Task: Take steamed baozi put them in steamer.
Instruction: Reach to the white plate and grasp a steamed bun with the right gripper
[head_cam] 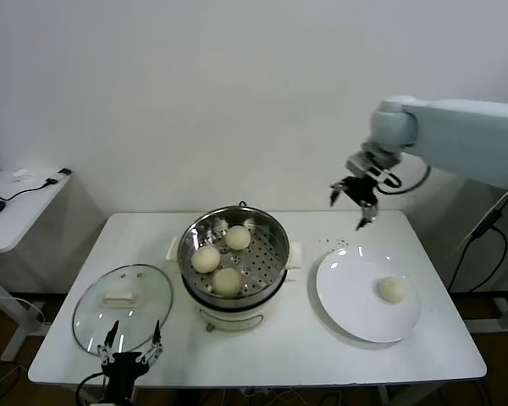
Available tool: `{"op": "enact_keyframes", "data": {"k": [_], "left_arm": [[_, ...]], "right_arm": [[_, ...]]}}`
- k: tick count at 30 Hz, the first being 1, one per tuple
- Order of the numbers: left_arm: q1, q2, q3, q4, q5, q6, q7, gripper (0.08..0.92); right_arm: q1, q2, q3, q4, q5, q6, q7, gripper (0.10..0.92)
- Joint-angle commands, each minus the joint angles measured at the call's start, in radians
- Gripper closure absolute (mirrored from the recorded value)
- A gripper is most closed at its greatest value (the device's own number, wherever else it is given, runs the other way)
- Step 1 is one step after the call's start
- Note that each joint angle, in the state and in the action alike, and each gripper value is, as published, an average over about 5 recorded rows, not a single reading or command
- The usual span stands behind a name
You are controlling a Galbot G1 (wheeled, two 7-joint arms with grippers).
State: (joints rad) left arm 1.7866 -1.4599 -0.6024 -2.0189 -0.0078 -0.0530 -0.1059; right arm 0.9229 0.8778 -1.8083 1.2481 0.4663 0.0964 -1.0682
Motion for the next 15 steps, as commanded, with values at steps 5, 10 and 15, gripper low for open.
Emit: {"op": "enact_keyframes", "data": {"k": [5,10,15], "left_arm": [[0.004,-0.009,-0.003,0.005,0.003,0.0,0.0,0.177],[0.008,-0.01,-0.01,0.009,0.003,-0.001,-0.001,0.177],[0.012,-0.012,-0.006,0.013,0.008,-0.002,-0.001,0.177]], "right_arm": [[-0.359,-0.23,0.148,-0.035,-0.143,-0.251,0.072,0.203],[-0.484,-0.215,0.254,-0.085,-0.197,-0.264,0.088,0.203],[-0.558,-0.192,0.318,-0.125,-0.24,-0.272,0.098,0.203]]}}
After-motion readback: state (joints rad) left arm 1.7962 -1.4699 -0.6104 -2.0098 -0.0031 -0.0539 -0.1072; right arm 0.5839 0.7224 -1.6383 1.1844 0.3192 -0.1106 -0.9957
